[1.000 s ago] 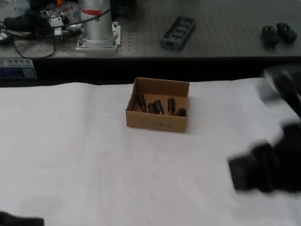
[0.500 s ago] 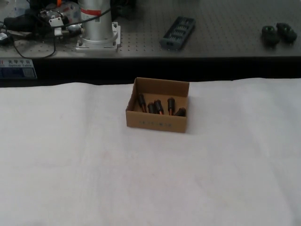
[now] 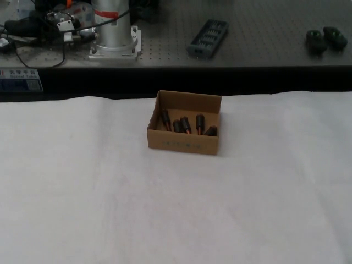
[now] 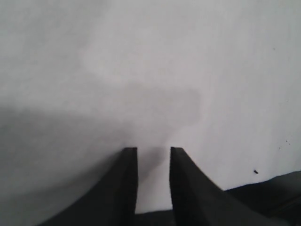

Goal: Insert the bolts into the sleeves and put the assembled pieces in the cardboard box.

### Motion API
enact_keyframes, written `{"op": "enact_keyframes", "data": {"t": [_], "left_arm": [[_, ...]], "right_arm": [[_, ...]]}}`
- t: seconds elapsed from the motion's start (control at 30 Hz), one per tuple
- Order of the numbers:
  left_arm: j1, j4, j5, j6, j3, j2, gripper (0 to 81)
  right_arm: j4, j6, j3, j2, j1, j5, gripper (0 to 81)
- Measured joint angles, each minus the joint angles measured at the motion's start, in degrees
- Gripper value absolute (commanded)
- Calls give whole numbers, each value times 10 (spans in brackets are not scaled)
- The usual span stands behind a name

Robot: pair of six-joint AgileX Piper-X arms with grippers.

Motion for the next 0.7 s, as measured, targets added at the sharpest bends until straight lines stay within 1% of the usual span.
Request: {"op": "enact_keyframes", "data": {"t": [0.1,0.27,0.43,0.7], "left_arm": [[0,0,0,0,0,0,188],[0,0,-9,0,0,0,188],[0,0,-24,0,0,0,188],[0,-8,-60,0,-3,0,188]], "right_arm": [[-4,22,21,0,0,-8,293],[-32,68,57,0,0,-42,293],[-38,83,57,0,1,-45,293],[-39,84,57,0,1,-45,293]]}}
